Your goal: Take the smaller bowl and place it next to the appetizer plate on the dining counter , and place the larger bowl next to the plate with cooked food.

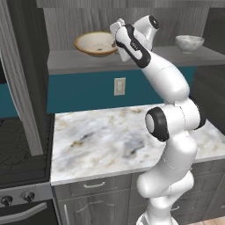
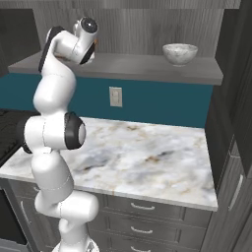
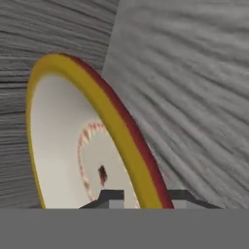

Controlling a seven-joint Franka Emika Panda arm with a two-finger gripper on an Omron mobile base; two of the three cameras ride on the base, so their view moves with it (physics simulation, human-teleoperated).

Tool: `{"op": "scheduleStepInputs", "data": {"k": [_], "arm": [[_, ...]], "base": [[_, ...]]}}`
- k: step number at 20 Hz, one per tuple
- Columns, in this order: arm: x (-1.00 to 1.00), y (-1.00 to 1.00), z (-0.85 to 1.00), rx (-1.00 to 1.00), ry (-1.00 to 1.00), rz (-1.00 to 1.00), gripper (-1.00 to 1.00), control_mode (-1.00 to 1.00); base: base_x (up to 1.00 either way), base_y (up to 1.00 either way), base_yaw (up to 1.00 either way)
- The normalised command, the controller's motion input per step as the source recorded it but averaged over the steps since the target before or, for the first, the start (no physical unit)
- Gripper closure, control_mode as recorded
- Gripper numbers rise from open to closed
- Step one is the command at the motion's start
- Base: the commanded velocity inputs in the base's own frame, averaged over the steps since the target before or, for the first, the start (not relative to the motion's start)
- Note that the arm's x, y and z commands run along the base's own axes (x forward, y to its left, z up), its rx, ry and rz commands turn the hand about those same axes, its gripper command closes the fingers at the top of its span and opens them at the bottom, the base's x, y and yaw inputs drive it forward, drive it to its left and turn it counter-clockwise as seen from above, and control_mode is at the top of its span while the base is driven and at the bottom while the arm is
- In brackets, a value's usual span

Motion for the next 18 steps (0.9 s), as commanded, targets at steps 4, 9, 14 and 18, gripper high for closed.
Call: {"op": "scheduleStepInputs", "data": {"k": [4,9,14,18], "arm": [[-1.0,-0.52,0.0,0.1,-0.1,-0.07,1.0,-1.0],[-1.0,-0.46,0.04,0.09,-0.11,-0.1,1.0,-1.0],[-1.0,-0.36,0.35,0.01,-0.04,-0.13,1.0,-1.0],[-1.0,-0.54,0.62,0.0,0.1,-0.03,1.0,-1.0]], "base": [[0.0,0.0,0.0],[0.0,0.0,0.0],[0.0,0.0,0.0],[0.0,0.0,0.0]]}}
